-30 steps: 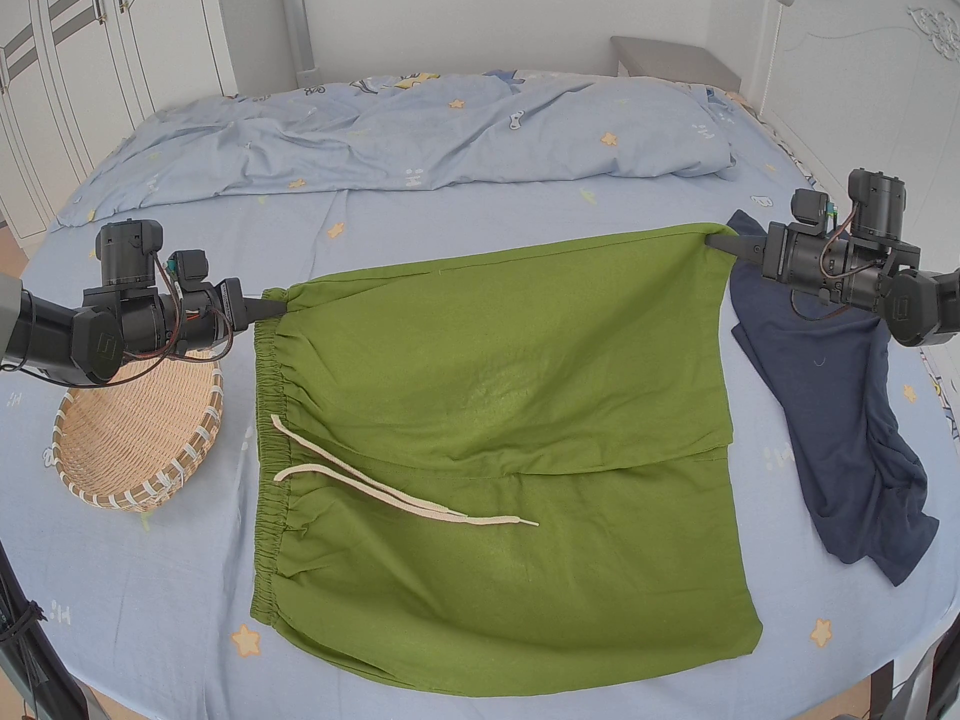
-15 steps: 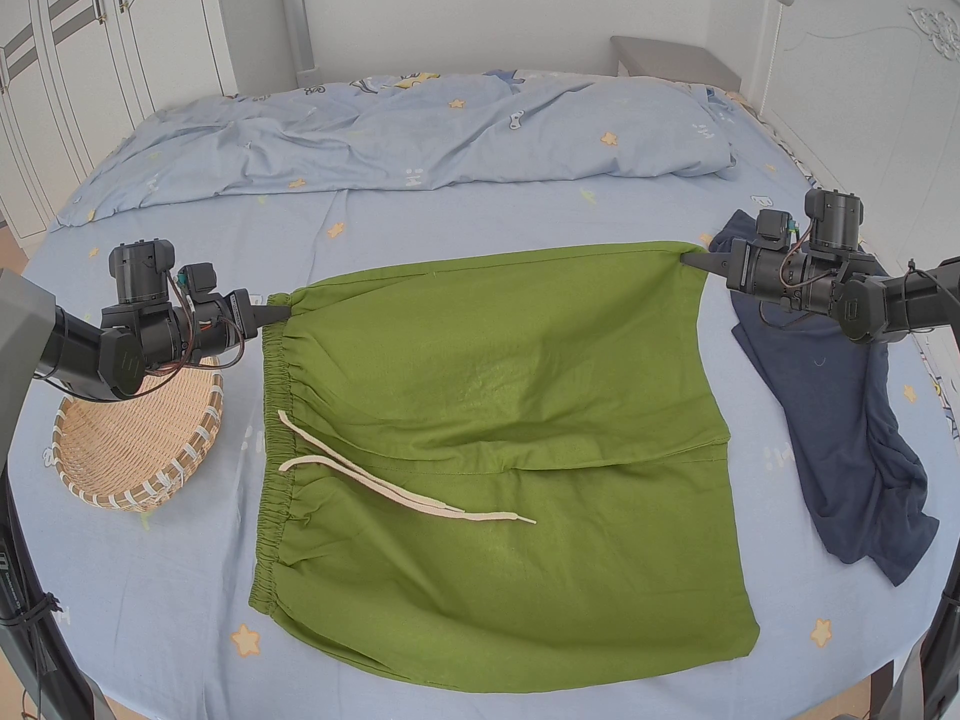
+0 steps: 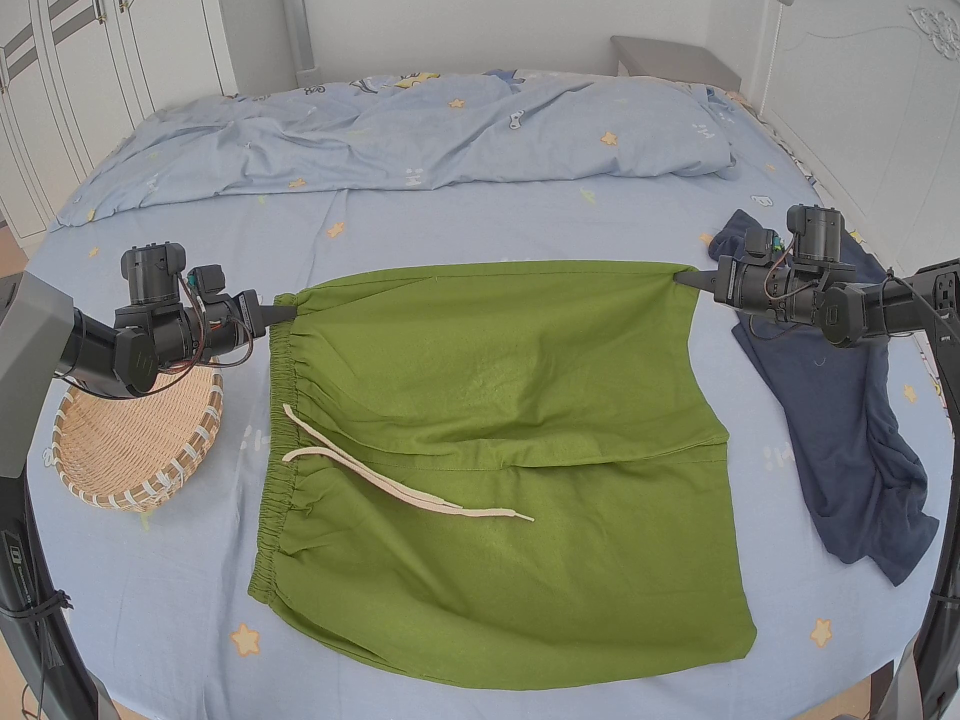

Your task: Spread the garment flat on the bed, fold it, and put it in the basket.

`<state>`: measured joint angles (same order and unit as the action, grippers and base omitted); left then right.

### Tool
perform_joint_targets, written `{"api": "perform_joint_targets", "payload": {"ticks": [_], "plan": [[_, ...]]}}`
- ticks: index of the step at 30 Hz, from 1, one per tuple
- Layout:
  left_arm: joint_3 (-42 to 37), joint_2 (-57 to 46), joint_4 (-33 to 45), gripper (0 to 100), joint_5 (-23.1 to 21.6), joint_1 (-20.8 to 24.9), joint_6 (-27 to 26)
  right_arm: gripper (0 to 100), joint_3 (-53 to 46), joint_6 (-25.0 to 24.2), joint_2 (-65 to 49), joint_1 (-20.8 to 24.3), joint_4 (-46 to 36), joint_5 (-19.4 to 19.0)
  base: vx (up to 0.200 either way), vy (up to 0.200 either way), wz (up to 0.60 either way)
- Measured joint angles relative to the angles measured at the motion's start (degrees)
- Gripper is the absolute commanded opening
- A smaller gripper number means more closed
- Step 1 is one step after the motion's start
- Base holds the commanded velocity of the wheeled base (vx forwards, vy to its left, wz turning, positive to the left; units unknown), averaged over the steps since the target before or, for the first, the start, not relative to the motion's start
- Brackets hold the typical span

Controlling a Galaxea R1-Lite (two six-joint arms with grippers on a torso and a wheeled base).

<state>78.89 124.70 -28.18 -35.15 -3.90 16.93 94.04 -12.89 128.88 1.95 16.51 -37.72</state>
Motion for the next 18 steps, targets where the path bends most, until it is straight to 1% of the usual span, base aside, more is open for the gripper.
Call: {"api": "perform_joint_targets", "payload": {"ticks": [4,5,7,8,18], "plan": [[1.1,0.8,0.2,0,0.0,0.1,0.0,0,1.6,0.0,1.4,0.1,-0.8,0.2,0.000,0.000,0.00],[1.3,1.0,0.2,0,0.1,0.1,0.0,100,2.0,0.0,1.7,0.2,-1.0,0.3,0.000,0.000,0.00],[1.5,1.4,0.2,0,0.1,0.2,0.0,100,2.5,0.0,2.2,0.4,-1.6,0.5,0.000,0.000,0.00],[1.7,1.5,0.3,100,0.1,0.2,0.0,100,2.7,0.0,2.5,0.5,-1.8,0.6,0.000,0.000,0.00],[2.7,2.7,0.2,100,0.2,0.3,0.0,100,3.0,0.0,3.6,0.6,-1.8,1.8,0.000,0.000,0.00]]}}
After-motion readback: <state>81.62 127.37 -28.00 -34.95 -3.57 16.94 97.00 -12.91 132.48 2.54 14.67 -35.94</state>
